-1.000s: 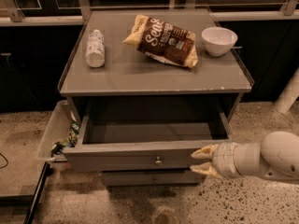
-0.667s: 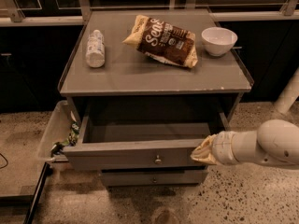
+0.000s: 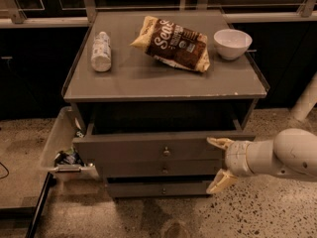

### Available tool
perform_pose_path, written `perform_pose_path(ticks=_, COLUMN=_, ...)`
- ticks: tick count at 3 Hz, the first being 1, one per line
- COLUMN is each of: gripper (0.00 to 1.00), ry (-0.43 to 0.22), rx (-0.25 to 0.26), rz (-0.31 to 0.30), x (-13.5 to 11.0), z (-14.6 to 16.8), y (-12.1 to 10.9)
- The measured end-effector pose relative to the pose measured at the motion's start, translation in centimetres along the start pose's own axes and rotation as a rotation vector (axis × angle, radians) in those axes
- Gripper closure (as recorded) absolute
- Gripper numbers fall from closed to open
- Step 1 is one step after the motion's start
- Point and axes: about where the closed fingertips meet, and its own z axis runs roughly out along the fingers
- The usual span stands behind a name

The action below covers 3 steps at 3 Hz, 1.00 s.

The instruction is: Close top drawer

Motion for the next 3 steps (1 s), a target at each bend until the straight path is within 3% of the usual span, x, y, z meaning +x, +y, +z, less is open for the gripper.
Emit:
perform_pose_path(ticks=1, gripper=0.00, ry=0.032, rx=0.026, rz=-0.022, x=0.4, z=1.0, y=-1.4)
perform_pose_path(ticks=3, gripper=0.42, ry=0.088, rx=0.091, rz=-0.077, x=2.2, z=2.8, y=-7.7)
